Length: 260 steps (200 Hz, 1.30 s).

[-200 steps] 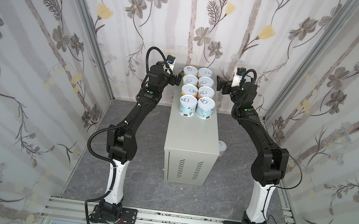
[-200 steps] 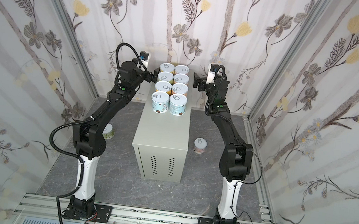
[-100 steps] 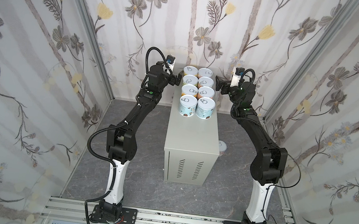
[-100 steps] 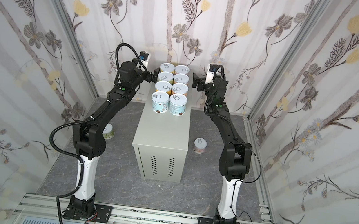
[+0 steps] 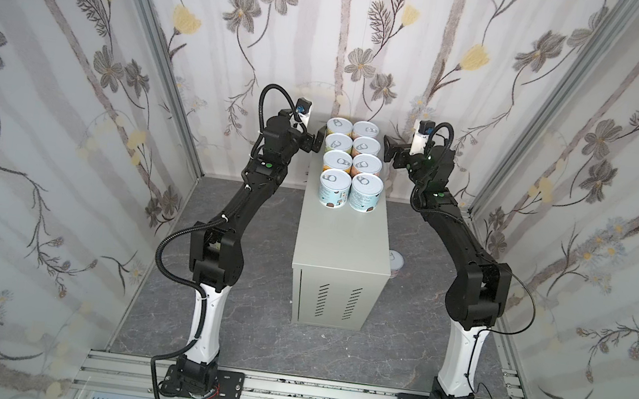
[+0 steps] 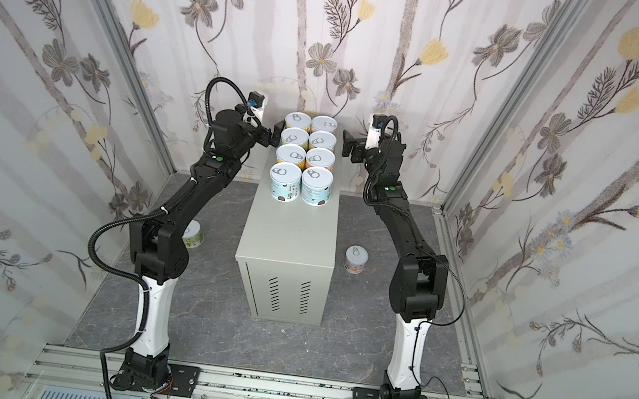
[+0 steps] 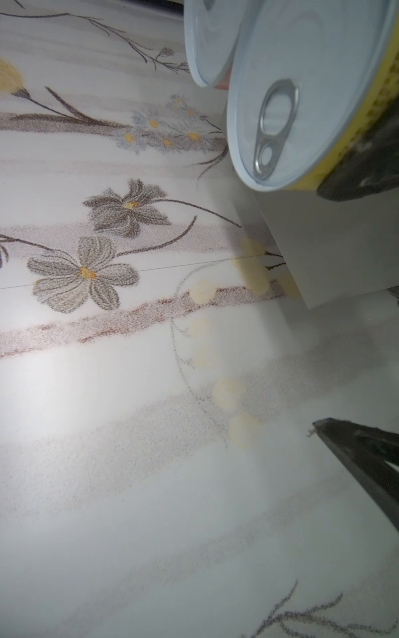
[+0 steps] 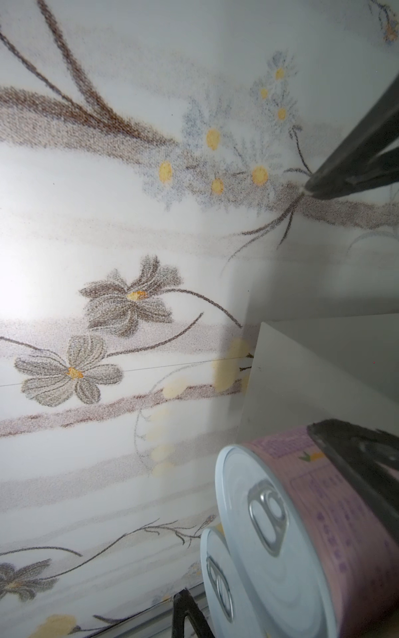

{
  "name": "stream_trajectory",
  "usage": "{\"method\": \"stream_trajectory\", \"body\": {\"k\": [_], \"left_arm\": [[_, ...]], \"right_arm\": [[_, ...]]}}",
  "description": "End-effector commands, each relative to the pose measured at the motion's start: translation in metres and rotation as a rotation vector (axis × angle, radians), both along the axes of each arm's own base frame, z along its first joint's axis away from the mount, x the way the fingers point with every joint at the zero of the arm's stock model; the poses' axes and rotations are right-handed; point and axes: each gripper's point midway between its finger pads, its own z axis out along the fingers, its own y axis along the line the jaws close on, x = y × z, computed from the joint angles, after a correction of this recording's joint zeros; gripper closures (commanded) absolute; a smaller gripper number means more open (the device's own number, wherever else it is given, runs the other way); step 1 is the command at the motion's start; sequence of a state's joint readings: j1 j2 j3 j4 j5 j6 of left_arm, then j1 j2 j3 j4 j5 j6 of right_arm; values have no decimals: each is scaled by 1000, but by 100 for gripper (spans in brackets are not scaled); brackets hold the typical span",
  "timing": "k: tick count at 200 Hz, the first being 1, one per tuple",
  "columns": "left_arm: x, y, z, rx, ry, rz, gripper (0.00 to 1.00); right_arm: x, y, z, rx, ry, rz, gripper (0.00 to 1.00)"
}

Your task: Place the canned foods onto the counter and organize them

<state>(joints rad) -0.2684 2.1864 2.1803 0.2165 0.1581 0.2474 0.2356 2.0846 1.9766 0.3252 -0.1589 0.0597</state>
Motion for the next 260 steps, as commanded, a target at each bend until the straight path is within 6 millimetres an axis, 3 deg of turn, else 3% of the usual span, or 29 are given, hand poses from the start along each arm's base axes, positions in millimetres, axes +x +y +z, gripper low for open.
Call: {"method": "stream_trajectory", "body": {"k": [1,171,221,260], "left_arm": [[0,-5,-12,23,27,-26,0],[0,-3,-16,25,40,-15,0],[-3,24,9,-10,-19,96,0],[-27,54,46,-67,-100,137,0]], "right_arm": [[0,1,7,5,-25,4,0],[1,0,4,7,-13,-5,0],[-9,-20,21,8,-11,-37,0],[-42,-48,37,20,-19,-60,0]]}}
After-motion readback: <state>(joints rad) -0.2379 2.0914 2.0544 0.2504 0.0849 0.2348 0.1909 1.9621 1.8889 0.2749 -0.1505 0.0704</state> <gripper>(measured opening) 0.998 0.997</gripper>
